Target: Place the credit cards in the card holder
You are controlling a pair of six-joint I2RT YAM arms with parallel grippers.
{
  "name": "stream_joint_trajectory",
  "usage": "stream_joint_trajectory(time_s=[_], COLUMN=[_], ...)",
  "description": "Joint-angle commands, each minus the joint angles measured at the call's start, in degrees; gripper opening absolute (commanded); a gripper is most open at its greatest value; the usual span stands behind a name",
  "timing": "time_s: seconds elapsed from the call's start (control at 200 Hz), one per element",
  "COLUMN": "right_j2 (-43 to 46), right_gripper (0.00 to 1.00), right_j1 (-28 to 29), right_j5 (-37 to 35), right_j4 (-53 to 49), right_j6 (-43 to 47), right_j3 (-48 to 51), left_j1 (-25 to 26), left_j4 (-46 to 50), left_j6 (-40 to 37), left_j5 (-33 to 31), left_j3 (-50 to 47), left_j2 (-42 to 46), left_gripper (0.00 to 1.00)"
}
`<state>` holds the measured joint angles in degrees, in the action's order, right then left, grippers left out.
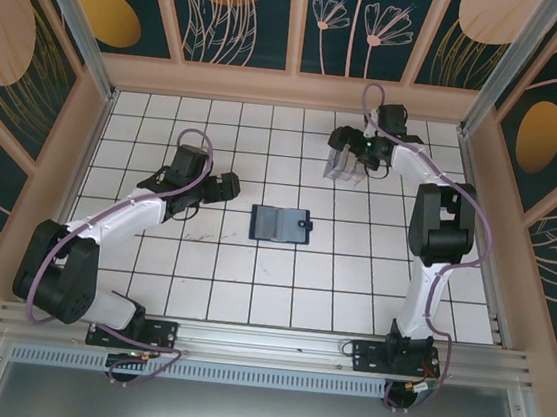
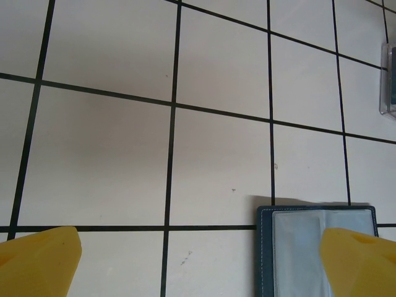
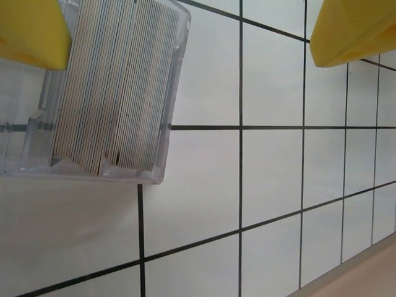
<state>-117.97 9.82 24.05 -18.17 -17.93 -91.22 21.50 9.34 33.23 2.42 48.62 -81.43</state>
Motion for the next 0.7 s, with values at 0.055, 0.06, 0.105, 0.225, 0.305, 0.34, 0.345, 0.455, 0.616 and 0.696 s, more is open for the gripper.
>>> stream_joint_trajectory(time_s=[0.055,0.06,0.105,0.225,0.305,0.34,0.345,0.455,0.616,0.696], right_j2=[5.83,5.87,6.24,6.6,6.82,6.85,6.86,6.31,5.08,4.73], right_gripper=[0.99,0.99,0.99,0.99,0.99,0.99,0.99,0.99,0.98,0.79], right_j1=[0.14,0.12,0.12,0.18,0.11,0.04,0.03,0.05,0.0,-0.56], right_j5=[1.89,1.79,1.53,1.35,0.83,0.61,0.58,-0.01,-2.04,-1.81], right_j4=[5.69,5.65,5.61,5.67,6.01,6.2,6.25,5.91,4.77,5.25], right_j6=[-0.57,-0.59,-0.47,-0.61,-0.86,-0.79,-0.83,-1.04,-1.76,-3.43], right_j3=[3.23,3.28,3.41,4.25,5.14,5.53,5.57,5.94,5.79,6.02], left_j1=[-0.14,-0.14,-0.14,-0.14,-0.15,-0.14,-0.14,-0.18,-0.14,-0.14], left_j4=[0.3,0.27,-0.72,0.27,-0.19,-1.02,-1.14,-0.48,-1.3,-0.86], left_j6=[0.59,0.6,0.69,0.43,0.65,0.77,0.78,0.78,0.88,0.89], left_j5=[-1.05,-1.03,-0.7,-0.25,0.14,0.42,0.5,0.61,0.85,0.67], left_j3=[-0.36,-0.45,-1.07,0.08,-0.03,-0.49,-0.52,-0.03,-0.84,-0.7], left_j2=[1.38,1.37,1.7,0.65,0.61,0.66,0.66,-0.09,-0.01,0.11], left_gripper=[0.99,0.99,0.99,0.99,0.98,0.99,0.99,0.98,0.99,0.99])
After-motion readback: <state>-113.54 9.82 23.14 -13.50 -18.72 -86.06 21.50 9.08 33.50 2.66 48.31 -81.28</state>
